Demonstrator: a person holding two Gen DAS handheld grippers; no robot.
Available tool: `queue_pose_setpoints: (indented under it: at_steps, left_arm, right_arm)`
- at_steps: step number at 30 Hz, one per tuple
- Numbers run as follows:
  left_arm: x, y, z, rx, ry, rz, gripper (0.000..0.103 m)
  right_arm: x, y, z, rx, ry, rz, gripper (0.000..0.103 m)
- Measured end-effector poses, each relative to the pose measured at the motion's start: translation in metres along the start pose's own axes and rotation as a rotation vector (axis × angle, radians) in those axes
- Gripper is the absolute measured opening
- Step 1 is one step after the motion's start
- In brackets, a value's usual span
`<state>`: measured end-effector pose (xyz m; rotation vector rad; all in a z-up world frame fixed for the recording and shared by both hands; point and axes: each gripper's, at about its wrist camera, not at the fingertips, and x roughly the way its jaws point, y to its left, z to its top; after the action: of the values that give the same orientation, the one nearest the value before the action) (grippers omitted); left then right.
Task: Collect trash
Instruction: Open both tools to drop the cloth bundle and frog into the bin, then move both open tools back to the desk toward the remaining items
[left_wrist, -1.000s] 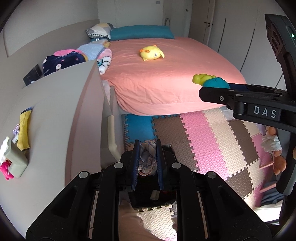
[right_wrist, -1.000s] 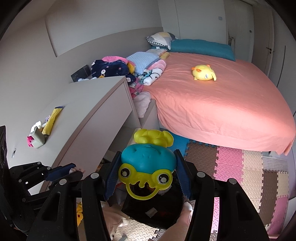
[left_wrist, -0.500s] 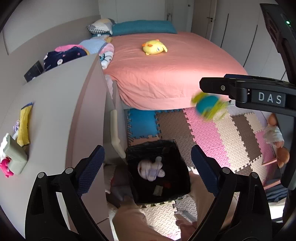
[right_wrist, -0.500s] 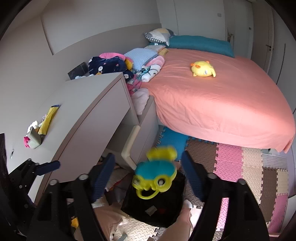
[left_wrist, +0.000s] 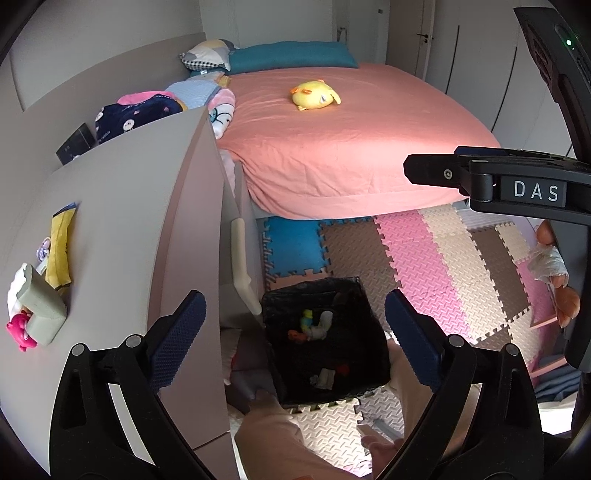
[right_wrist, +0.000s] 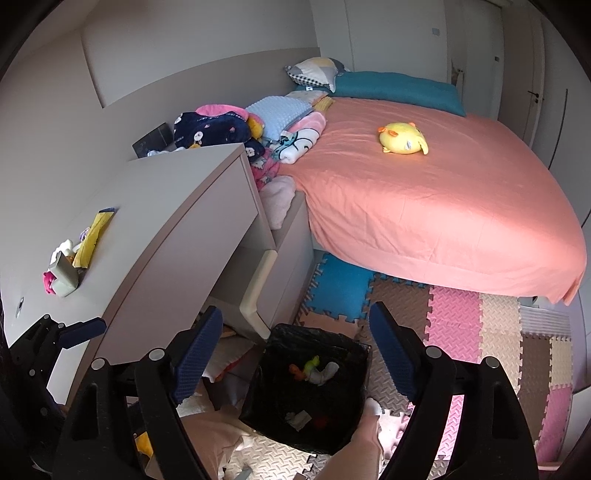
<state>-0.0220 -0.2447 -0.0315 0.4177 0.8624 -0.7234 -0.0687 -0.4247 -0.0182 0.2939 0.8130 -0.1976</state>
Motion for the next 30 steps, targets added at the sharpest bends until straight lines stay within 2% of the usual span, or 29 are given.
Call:
queue_pose_setpoints:
  at_steps: [11, 30]
  left_arm:
    - [-0.008, 0.032, -0.01, -0.063, -0.002, 0.046, 0.094]
    - [-0.04, 0.11, -0.036, -0.205, -0.006, 0.18, 0.094]
  right_arm:
    - [0.014, 0.027, 0.005, -0.037, 0.024, 0.037, 0.082]
    - [0.045, 0.112, 0.016, -0.138, 0.07, 0.156, 0.082]
